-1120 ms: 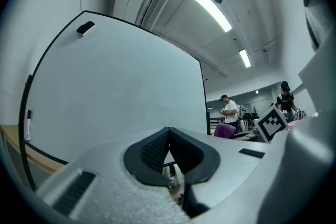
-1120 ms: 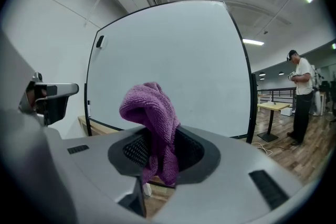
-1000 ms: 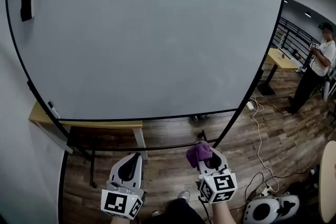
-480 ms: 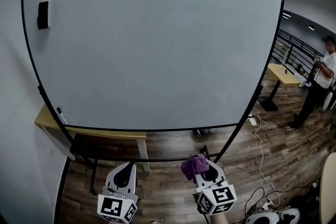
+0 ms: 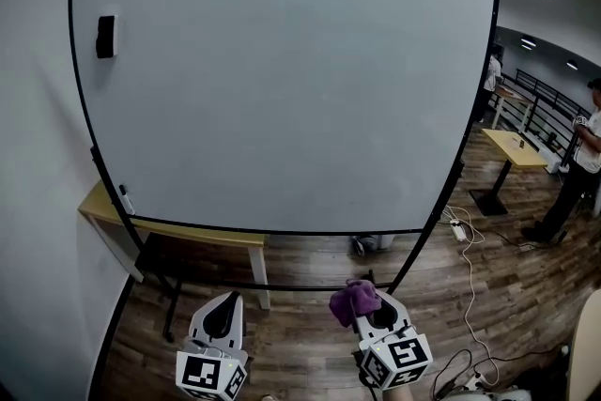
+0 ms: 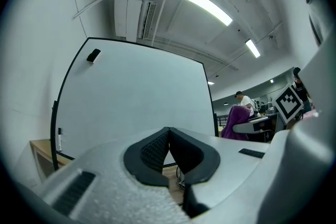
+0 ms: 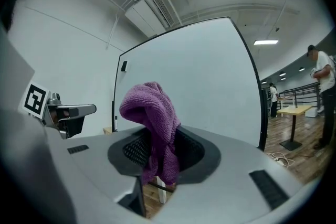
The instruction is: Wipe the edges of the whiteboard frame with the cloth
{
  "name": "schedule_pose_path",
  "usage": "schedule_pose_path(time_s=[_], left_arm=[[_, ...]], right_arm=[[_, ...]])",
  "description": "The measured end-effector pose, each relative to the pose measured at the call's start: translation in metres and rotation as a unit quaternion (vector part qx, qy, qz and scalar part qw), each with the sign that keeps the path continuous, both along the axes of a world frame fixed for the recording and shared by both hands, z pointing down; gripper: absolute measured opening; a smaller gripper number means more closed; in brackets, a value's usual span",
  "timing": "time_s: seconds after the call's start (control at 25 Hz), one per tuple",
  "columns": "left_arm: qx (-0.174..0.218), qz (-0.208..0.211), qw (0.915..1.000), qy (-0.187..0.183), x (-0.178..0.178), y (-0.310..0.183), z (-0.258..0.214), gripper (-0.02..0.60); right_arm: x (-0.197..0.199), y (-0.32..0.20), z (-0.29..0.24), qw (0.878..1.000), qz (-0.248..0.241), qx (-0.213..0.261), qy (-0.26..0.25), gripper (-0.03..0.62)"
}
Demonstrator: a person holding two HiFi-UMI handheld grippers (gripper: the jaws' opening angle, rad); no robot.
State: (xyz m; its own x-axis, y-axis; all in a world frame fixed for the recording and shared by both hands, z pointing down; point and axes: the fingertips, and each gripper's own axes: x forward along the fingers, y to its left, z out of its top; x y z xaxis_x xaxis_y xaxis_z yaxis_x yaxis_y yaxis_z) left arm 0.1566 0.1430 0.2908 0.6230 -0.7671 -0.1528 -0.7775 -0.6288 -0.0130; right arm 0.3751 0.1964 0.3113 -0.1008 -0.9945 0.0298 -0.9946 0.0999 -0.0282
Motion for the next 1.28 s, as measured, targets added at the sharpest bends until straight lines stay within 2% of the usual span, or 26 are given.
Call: schedule_pose_path(time_s=[0.32,0.64,1.28], left_arm=[[0.004,-0.031,0.9995,0.006,0.001,0.054,-0.011,0.018],[0.001,-0.044,0.999,0.004,0.003,0.108,-0.016,0.017],[0.036,-0.084,0.9958,0.002,-0.03,0.172,-0.025,0.017]], right_arm=[[0.009,0.053,-0.012,1.0,-0.024,0.011,-0.008,0.115],[0.011,0.101,-0.013,0.999,-0.037,0.018,-0.004,0.115],[-0.01,0.156,-0.02,0.997,-0.067,0.038,-0.01,0.117]])
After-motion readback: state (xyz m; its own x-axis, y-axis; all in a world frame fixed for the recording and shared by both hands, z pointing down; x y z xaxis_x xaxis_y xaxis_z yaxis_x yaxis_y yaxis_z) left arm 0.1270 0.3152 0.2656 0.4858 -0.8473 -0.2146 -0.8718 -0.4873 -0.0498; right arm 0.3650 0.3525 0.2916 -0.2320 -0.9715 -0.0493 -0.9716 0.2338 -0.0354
